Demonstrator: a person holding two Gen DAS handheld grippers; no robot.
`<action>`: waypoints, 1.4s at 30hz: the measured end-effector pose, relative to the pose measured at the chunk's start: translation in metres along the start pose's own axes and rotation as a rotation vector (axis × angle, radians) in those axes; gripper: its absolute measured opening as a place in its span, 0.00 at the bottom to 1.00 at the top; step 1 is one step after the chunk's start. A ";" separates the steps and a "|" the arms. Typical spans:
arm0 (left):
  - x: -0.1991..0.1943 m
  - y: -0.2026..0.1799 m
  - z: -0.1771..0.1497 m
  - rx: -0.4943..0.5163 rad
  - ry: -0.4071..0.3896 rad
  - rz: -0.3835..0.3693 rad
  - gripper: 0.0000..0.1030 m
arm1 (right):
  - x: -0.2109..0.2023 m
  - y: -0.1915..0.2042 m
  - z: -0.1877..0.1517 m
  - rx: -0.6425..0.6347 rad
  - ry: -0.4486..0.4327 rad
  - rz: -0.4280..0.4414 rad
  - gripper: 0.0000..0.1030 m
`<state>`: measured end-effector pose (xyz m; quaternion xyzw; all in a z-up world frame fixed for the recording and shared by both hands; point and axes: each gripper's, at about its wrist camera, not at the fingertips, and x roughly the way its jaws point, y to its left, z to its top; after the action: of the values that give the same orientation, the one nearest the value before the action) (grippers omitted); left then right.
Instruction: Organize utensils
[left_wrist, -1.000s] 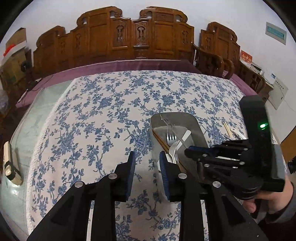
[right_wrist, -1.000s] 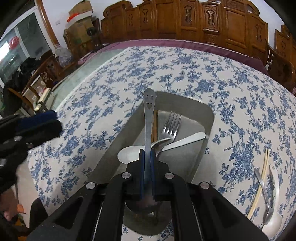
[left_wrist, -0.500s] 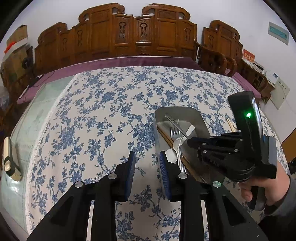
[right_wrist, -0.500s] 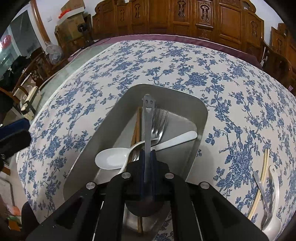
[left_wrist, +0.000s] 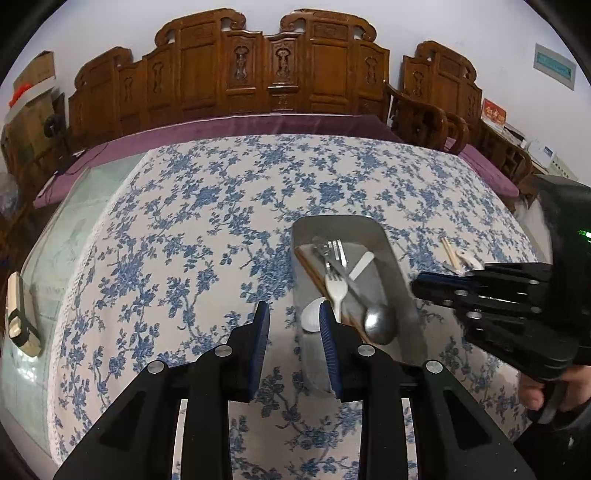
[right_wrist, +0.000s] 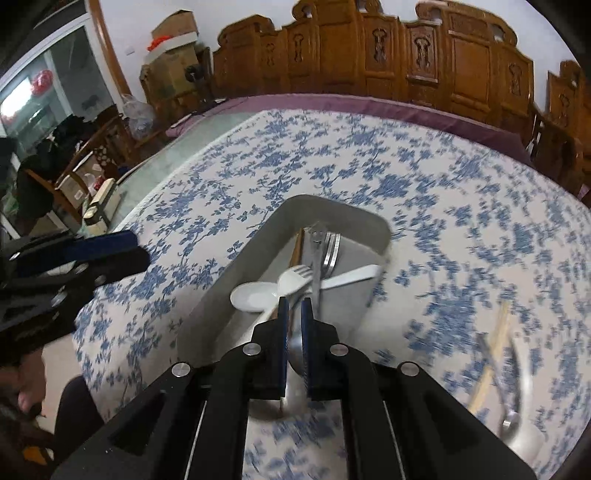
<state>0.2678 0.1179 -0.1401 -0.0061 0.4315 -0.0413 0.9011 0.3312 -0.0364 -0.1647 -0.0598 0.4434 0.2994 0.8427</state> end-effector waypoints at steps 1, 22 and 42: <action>-0.001 -0.004 0.000 0.002 -0.002 -0.003 0.26 | -0.008 -0.003 -0.003 -0.001 -0.006 -0.001 0.08; -0.001 -0.106 -0.003 0.097 -0.005 -0.115 0.50 | -0.092 -0.110 -0.081 0.049 -0.010 -0.172 0.11; 0.039 -0.152 -0.017 0.136 0.077 -0.157 0.51 | -0.042 -0.165 -0.087 0.057 0.107 -0.184 0.14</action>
<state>0.2687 -0.0363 -0.1736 0.0230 0.4602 -0.1412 0.8762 0.3439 -0.2215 -0.2113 -0.0922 0.4887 0.2044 0.8432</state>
